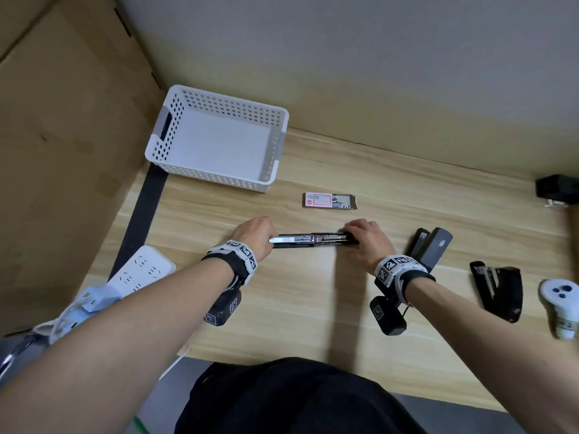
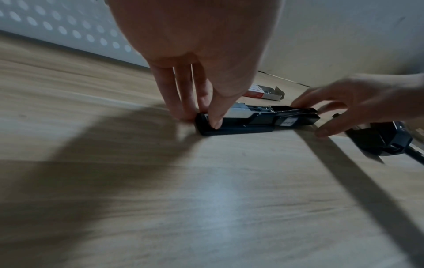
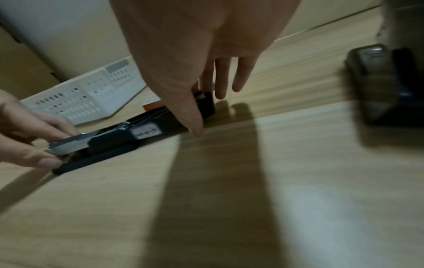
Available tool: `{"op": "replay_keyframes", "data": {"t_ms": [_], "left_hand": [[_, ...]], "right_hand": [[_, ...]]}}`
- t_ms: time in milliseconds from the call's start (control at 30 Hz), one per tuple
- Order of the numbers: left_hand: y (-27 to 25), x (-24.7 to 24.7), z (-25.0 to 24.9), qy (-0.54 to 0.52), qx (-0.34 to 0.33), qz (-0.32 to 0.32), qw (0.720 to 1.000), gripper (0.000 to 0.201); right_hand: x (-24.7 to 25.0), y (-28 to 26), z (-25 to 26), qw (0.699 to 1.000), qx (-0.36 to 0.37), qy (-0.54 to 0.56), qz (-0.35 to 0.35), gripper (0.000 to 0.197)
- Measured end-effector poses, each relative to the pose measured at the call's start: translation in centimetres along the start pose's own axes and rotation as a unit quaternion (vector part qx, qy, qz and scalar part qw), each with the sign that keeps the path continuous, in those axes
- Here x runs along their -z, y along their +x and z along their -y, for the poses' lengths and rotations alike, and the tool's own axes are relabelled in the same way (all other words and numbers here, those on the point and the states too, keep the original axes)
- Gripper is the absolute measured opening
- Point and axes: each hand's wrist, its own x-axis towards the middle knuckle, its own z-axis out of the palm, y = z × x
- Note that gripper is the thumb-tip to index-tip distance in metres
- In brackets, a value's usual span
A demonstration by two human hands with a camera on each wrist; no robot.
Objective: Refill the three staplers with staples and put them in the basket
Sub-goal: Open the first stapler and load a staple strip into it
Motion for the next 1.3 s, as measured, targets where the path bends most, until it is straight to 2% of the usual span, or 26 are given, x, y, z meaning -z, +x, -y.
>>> {"op": "replay_keyframes", "data": {"t_ms": [67, 167, 400, 567, 700, 867, 1033, 1200, 1300], "left_hand": [[-0.1, 0.3, -0.2, 0.004, -0.001, 0.005, 1.0, 0.018], [-0.2, 0.6, -0.6, 0.01, -0.003, 0.01, 1.0, 0.017], [-0.6, 1.3, -0.8, -0.015, -0.005, 0.018, 1.0, 0.019], [-1.5, 1.3, -0.5, -0.04, -0.01, 0.01, 0.999, 0.02], [-2.5, 1.1, 0.4, -0.067, -0.006, -0.002, 0.998, 0.022], [-4.2, 0.4, 3.8, -0.124, 0.027, 0.001, 0.992, 0.051], [-5.9, -0.3, 6.6, -0.186, 0.072, -0.01, 0.98, 0.049], [-6.3, 0.2, 5.1, -0.262, 0.028, -0.053, 0.963, 0.042], [-5.7, 0.5, 2.9, -0.26, -0.014, -0.07, 0.963, 0.04]], "right_hand": [[0.0, -0.4, -0.8, 0.999, -0.036, 0.039, 0.009, 0.04], [0.3, -0.7, -1.1, 0.997, -0.046, 0.061, 0.019, 0.031], [2.2, -2.5, -0.5, 0.994, 0.01, 0.098, -0.04, 0.03], [3.8, -1.9, 3.0, 0.991, 0.055, 0.109, -0.057, 0.026], [3.4, -0.5, 7.0, 0.991, 0.073, 0.108, -0.035, 0.027], [1.9, 1.1, 10.9, 0.991, 0.102, 0.09, -0.015, 0.027], [-0.8, 2.0, 12.8, 0.991, 0.132, 0.014, 0.014, 0.029], [-1.9, 2.2, 12.2, 0.991, 0.137, -0.004, 0.005, 0.035], [-1.8, 2.1, 10.4, 0.993, 0.114, 0.0, -0.001, 0.038]]}}
